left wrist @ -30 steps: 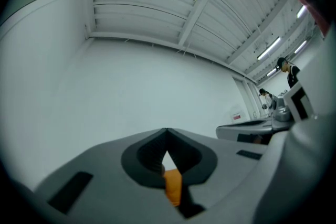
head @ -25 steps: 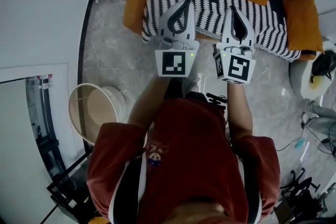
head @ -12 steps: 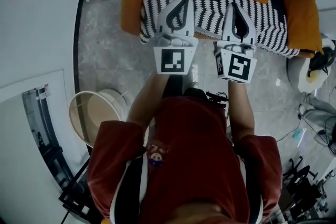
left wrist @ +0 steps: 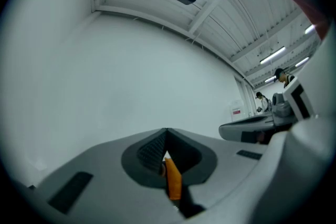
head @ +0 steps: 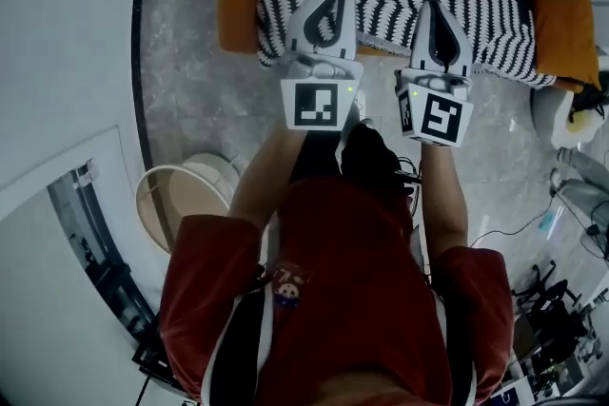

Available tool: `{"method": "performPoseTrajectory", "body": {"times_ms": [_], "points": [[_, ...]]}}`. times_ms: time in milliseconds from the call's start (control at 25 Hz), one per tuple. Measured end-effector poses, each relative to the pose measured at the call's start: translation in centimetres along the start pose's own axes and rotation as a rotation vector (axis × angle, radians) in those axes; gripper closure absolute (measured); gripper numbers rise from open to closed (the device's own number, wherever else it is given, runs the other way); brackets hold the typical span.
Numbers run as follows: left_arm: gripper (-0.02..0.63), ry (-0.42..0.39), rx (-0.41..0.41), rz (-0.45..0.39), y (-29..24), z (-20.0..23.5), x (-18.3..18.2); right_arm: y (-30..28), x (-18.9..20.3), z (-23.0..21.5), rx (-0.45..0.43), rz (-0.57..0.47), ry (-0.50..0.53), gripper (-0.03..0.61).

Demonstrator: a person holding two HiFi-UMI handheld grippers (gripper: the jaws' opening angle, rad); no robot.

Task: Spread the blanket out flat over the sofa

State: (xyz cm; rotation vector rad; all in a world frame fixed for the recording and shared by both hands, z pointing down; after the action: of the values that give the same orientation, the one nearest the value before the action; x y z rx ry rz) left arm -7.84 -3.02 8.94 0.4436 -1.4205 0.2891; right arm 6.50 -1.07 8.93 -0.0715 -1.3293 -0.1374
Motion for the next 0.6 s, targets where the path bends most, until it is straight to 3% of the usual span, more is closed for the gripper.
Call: {"method": "performPoseTrajectory", "body": {"times_ms": [440, 600], "points": [[0.598, -0.010, -0.018, 0.123, -3.2, 0.4, 11.7, -3.6, 13.3, 0.1, -0.064, 0.131, -0.042, 0.566], [0.598, -0.001, -0.023, 0.215, -2.5, 0.4, 17.1, -4.2, 18.6, 0.7, -0.080, 0.186, -0.067, 0.566]]}}
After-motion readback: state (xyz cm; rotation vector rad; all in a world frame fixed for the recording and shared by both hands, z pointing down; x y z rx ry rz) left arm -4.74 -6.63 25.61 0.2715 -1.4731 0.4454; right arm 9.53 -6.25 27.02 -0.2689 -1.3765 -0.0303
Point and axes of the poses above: the fingertips, and each gripper's own axes: y backward along the fingers, z to its left, x out of its underside, the point moved 4 cm from there along y, backward along the fingers, and after that the axes turned 6 degrees about y, right-handed, at the moved point
